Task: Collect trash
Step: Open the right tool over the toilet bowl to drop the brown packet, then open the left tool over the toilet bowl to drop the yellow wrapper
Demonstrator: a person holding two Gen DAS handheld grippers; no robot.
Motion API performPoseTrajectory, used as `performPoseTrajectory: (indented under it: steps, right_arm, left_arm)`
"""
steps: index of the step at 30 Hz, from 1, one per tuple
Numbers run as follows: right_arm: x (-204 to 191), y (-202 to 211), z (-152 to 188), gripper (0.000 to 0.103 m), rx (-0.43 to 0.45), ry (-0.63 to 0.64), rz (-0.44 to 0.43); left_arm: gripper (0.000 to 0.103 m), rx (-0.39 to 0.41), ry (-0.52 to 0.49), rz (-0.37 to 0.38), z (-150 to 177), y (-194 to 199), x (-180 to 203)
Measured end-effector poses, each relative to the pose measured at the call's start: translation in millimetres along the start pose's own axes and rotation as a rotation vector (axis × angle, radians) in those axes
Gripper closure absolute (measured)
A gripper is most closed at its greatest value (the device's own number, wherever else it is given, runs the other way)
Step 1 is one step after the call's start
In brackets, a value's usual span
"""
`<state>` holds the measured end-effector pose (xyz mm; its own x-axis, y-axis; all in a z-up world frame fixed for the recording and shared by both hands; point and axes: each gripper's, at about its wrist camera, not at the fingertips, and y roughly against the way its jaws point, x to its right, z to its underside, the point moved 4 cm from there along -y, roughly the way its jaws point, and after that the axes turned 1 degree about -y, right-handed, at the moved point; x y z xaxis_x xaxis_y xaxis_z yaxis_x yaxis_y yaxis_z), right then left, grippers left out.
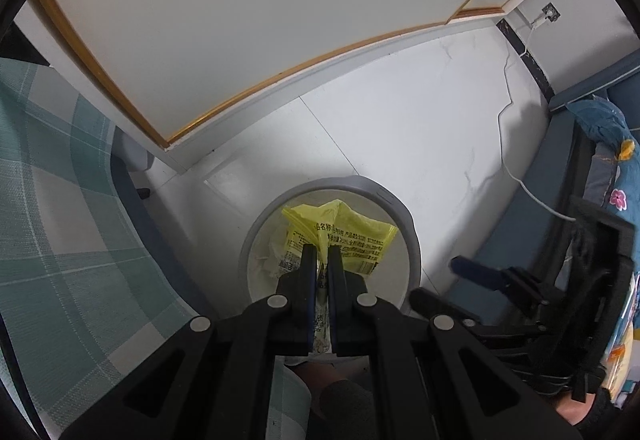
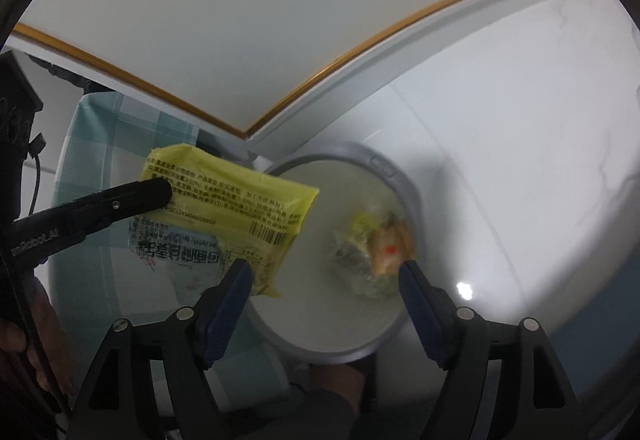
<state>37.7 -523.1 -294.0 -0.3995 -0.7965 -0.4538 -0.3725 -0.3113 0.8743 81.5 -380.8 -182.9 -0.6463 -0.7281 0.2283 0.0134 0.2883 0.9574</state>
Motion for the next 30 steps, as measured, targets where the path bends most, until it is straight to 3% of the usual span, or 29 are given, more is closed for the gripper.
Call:
performPoseTrajectory:
  steps: [6, 17, 22, 27, 30]
  right_arm:
    - [3, 22, -1, 0.02, 0.06, 0.01, 0.041]
    - [15, 34, -3, 0.02, 0.109, -0.032, 0.02]
    - [15, 28, -2, 0.02, 0.098, -0.025, 0.04]
    - [19, 32, -1, 0.02, 0.113, -0.033, 0.042]
    - [20, 39, -1, 0.02, 0.125, -0.037, 0.039]
  left_arm:
    - [0.101, -0.026, 0.006, 0.008, 2, -8, 2]
    - [0.098, -0.078, 0.012, 0.019, 6, -20, 11]
    - [0.087, -0.088, 0.041, 0.006, 6, -20, 7]
    - [0.049, -0.038, 0.045, -0.025, 7, -8, 3]
    - [0.042, -0.02, 0.067, -0.033, 10, -4, -1]
